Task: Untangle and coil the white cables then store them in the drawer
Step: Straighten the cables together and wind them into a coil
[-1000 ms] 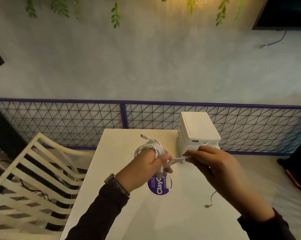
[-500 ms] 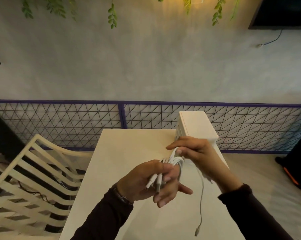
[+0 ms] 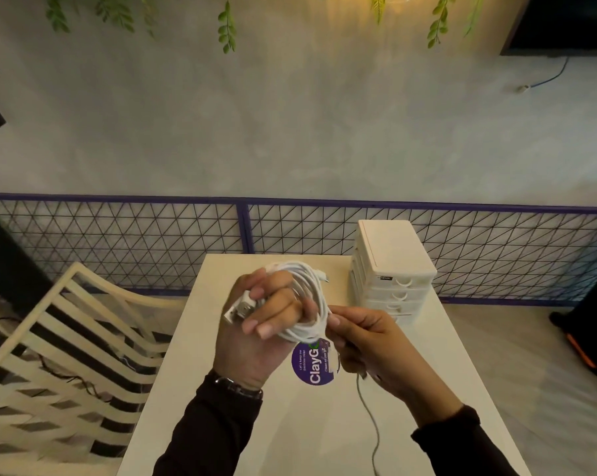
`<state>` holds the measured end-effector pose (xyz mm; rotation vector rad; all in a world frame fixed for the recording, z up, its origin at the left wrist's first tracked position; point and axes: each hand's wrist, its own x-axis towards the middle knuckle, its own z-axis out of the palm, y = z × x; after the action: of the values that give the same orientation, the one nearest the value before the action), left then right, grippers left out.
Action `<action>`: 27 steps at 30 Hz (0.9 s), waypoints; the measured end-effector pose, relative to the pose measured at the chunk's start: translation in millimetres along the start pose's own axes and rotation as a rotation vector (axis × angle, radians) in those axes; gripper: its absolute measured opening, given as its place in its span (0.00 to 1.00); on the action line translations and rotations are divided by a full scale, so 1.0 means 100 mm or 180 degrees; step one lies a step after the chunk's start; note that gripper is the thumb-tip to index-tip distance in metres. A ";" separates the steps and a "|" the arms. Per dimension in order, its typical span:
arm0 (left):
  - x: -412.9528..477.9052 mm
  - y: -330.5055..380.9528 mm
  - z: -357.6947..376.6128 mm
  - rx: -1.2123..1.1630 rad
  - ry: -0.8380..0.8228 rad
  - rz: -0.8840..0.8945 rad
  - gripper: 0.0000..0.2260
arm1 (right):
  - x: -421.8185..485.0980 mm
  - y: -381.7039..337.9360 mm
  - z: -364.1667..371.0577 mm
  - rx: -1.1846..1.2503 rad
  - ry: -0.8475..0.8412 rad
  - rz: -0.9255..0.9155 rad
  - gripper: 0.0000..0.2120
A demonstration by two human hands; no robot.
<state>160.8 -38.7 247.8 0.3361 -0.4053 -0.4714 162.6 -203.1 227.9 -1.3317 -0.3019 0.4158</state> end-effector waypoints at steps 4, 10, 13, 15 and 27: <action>0.04 0.15 0.01 -0.0076 0.0089 0.0040 0.18 | -0.07 0.01 -0.02 -0.0313 0.0215 0.0134 0.12; 0.08 0.19 0.09 0.0771 0.0746 0.0378 0.16 | -0.14 0.03 0.03 -0.1295 0.0782 0.0051 0.10; 0.12 0.14 0.13 0.1481 0.0957 0.0627 0.18 | -0.18 0.03 0.12 -0.2439 0.0994 -0.0488 0.09; 0.15 0.07 0.09 0.2188 0.0965 0.0682 0.14 | -0.22 0.04 0.21 -0.3007 0.1070 -0.0839 0.12; 0.11 -0.30 -0.11 0.4238 0.1666 0.1292 0.07 | -0.30 -0.16 0.49 -0.1296 0.1594 -0.0633 0.10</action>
<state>164.2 -67.0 229.3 1.5891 -0.2085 0.3656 116.2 -176.6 255.0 -1.7322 -0.0970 -0.1630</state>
